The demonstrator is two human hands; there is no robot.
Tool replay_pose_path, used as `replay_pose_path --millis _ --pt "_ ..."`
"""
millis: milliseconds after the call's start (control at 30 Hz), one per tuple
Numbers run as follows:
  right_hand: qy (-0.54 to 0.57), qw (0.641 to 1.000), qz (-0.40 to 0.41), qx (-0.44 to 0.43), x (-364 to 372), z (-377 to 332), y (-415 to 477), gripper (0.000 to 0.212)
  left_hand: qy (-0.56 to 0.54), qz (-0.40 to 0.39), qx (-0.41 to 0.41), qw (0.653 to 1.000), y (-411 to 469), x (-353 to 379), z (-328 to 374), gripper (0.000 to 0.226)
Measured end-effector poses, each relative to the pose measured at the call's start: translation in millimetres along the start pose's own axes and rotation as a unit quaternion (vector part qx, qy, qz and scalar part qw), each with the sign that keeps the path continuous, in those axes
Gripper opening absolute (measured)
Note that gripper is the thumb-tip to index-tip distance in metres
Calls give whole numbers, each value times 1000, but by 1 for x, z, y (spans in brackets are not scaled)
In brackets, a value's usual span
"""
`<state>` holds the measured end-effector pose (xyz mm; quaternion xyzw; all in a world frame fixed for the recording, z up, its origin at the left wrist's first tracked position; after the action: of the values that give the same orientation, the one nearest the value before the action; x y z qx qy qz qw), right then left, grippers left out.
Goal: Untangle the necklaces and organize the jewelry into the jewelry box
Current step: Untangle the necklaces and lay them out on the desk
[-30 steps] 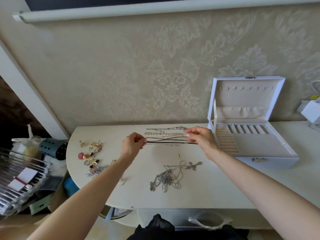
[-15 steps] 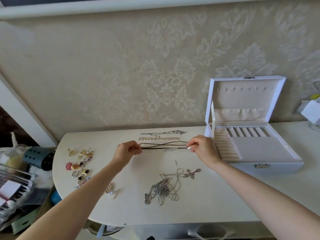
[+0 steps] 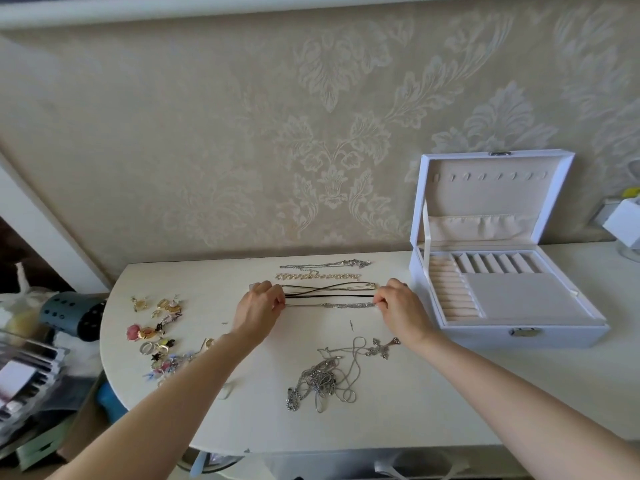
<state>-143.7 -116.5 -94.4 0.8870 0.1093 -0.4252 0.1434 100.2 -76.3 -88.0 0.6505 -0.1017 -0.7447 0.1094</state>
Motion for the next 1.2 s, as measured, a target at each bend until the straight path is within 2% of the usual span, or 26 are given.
replay_pose_path --millis 200,300,433,567,867,933,1100,1200 --pt "27 999 25 -28 -7 -12 -13 17 -11 30 20 999 -12 -15 10 18" --pt "42 996 -31 -77 7 -36 -23 17 -57 35 73 995 -28 -23 38 13" --pt "49 986 -129 -98 28 -59 -35 15 -122 -70 121 983 -51 -11 69 21" --pt "18 984 -156 -82 28 -61 -43 12 -110 -154 139 972 -68 0 83 33" --pt "-34 986 -160 10 11 -23 -56 25 -70 -214 165 960 -92 7 81 41" --pt "-38 988 -146 10 10 -21 -58 17 -72 -230 163 957 -95 7 81 41" --pt "-63 987 -145 -31 7 -27 -63 12 -59 -267 165 948 -97 10 80 46" --pt "-75 984 -157 -45 6 -29 -65 10 -88 -267 151 948 -94 9 84 46"
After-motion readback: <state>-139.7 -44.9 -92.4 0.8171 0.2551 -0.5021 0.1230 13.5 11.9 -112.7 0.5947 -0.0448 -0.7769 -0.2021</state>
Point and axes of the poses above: each hand's wrist, its own y-axis towards the middle knuckle, its own x-axis out of the palm, z = x × y, the point moved 10 cm from there along y, towards the middle knuckle, and after that the axes turned 11 degrees about y, right-handed, at the moved point
